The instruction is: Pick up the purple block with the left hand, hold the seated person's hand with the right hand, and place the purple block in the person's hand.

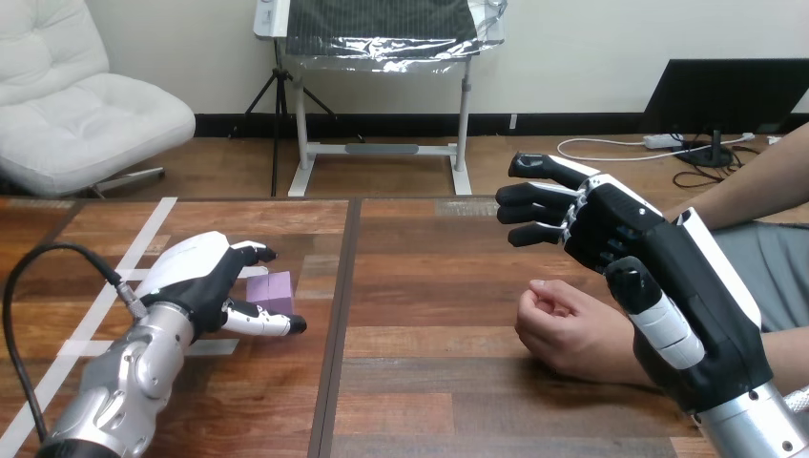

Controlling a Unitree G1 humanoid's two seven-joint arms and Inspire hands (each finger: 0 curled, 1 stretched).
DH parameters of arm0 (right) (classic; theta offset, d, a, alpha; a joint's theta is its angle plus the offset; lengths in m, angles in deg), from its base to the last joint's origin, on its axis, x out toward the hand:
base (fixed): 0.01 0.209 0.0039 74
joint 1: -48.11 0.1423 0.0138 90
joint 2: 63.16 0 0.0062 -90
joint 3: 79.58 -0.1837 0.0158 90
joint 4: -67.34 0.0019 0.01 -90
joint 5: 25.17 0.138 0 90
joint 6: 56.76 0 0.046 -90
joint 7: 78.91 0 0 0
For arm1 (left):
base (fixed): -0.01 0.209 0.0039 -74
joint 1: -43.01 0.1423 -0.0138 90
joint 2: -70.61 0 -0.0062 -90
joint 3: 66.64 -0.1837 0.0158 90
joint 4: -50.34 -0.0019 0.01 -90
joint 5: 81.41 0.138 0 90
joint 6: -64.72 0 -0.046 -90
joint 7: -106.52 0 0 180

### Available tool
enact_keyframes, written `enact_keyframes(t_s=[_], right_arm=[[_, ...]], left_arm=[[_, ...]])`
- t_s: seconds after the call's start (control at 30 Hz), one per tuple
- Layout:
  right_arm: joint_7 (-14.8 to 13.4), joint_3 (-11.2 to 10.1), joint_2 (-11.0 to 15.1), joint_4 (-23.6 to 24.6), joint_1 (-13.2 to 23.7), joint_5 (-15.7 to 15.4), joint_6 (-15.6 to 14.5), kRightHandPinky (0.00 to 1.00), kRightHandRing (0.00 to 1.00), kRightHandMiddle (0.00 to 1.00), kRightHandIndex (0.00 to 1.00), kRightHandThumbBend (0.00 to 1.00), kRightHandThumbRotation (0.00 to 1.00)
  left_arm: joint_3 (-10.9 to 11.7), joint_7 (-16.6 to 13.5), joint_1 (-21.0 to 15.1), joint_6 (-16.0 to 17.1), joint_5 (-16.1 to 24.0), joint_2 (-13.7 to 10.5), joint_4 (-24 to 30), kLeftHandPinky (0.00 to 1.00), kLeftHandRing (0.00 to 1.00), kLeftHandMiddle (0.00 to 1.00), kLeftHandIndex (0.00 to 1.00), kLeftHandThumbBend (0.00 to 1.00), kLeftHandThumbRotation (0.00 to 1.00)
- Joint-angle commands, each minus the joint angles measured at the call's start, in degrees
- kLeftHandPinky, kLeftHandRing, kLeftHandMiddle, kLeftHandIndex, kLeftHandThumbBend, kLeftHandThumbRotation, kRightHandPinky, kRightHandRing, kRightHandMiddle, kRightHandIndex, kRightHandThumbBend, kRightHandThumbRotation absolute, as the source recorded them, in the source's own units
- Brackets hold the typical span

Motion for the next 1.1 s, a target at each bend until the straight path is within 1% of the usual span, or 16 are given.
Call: enact_keyframes(t_s=[0.0, 0.13, 0.43, 0.6, 0.77, 0.9, 1.07], right_arm=[[-0.2, -1.3, 0.0, 1.0, 2.3, 1.4, 0.2, 0.70, 0.76, 0.77, 0.81, 1.00, 0.83], [0.1, -1.3, 0.1, 0.9, 2.4, 2.0, 0.4, 0.71, 0.77, 0.77, 0.81, 1.00, 0.82], [0.0, -1.5, 0.2, 1.0, 2.4, 2.2, 0.4, 0.71, 0.77, 0.77, 0.81, 1.00, 0.81], [0.0, -1.6, 0.3, 1.0, 2.4, 2.2, 0.4, 0.71, 0.77, 0.77, 0.81, 1.00, 0.81], [0.1, -1.8, 0.4, 0.9, 2.5, 2.1, 0.7, 0.72, 0.77, 0.77, 0.80, 1.00, 0.81], [0.0, -1.9, 0.5, 0.9, 2.5, 2.0, 0.9, 0.72, 0.77, 0.77, 0.80, 0.99, 0.81], [0.3, -2.0, 0.6, 1.0, 2.5, 2.6, 0.6, 0.73, 0.77, 0.77, 0.80, 0.98, 0.81]], left_arm=[[-1.1, -0.2, -5.6, 0.3, 0.5, -1.2, -1.3, 0.92, 0.86, 0.86, 0.84, 0.85, 0.39], [-1.5, -0.3, -6.3, 0.5, 0.5, -1.1, -2.8, 0.92, 0.85, 0.85, 0.83, 0.86, 0.39], [-2.6, 0.6, -8.1, 0.2, 0.8, -0.7, -5.8, 0.92, 0.85, 0.84, 0.83, 0.86, 0.41], [-3.4, 0.4, -9.0, 0.5, 1.0, -0.5, -7.7, 0.92, 0.84, 0.84, 0.83, 0.86, 0.41], [-4.1, 0.5, -9.9, -0.3, 1.1, 0.0, -9.3, 0.92, 0.84, 0.83, 0.82, 0.86, 0.41], [-4.6, 0.2, -10.6, -0.2, 1.0, 0.3, -10.6, 0.92, 0.84, 0.83, 0.82, 0.87, 0.41], [-5.0, -0.1, -11.4, 0.0, 0.9, 0.7, -12.3, 0.91, 0.83, 0.82, 0.82, 0.87, 0.40]])
